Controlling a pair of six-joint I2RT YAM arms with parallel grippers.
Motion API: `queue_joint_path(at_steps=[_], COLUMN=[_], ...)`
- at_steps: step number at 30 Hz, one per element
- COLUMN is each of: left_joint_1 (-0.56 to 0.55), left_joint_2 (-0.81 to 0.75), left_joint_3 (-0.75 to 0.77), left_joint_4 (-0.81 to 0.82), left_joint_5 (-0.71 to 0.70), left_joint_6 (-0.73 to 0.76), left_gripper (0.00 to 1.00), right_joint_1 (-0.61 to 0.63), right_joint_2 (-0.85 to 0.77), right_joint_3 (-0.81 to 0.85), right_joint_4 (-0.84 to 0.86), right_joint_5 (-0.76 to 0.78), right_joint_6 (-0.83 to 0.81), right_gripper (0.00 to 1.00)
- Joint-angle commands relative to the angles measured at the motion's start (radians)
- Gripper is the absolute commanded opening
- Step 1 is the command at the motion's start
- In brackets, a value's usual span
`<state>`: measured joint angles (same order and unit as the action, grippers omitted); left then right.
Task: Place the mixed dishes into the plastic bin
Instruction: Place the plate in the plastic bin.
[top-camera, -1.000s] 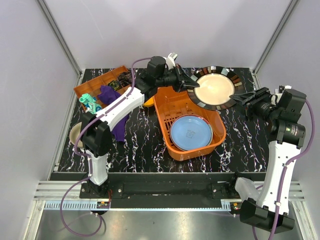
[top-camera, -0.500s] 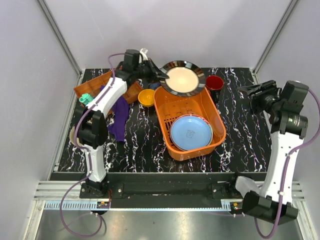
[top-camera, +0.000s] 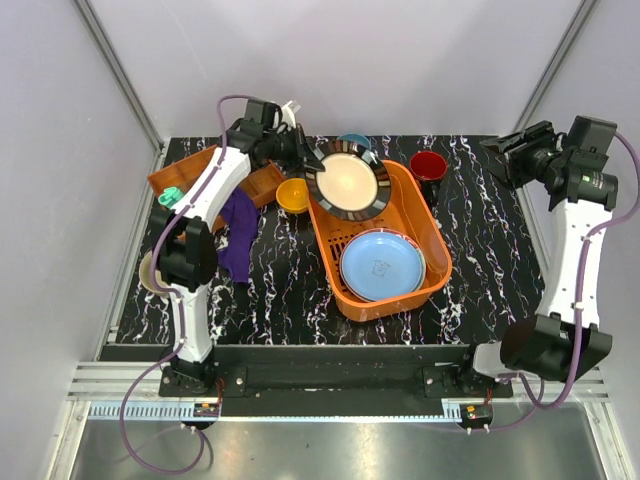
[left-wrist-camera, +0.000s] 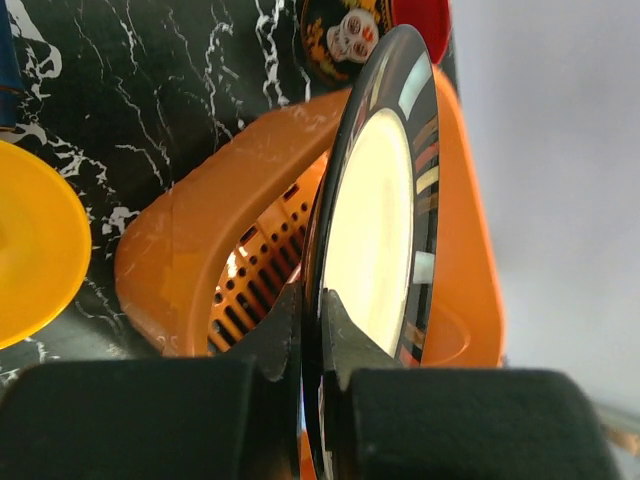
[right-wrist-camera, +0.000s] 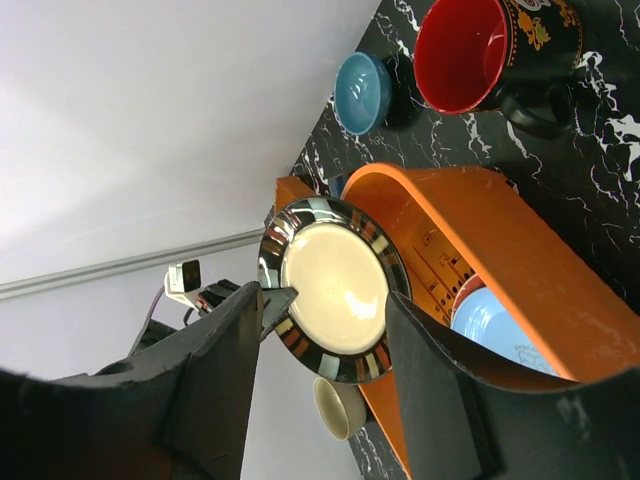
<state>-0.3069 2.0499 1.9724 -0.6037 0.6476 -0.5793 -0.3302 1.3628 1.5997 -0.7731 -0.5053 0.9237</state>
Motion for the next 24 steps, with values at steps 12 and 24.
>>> queue_joint_path(at_steps=[12, 24], left_joint_1=[-0.04, -0.172], left_joint_2=[-0.159, -0.071], left_joint_3=[-0.109, -0.034], left_joint_4=[0.07, 0.068], left_joint_5=[0.121, 0.146], left_joint_6=[0.231, 0.23], left_gripper=[0.0, 0.0], right_joint_1=[-0.004, -0.004], right_joint_2=[0.084, 0.039], right_joint_3=[0.059, 0.009], right_joint_4=[0.066, 0.061], right_joint_5=[-0.128, -0.15], right_joint_6=[-0.022, -0.017], right_gripper=[0.61, 0.61])
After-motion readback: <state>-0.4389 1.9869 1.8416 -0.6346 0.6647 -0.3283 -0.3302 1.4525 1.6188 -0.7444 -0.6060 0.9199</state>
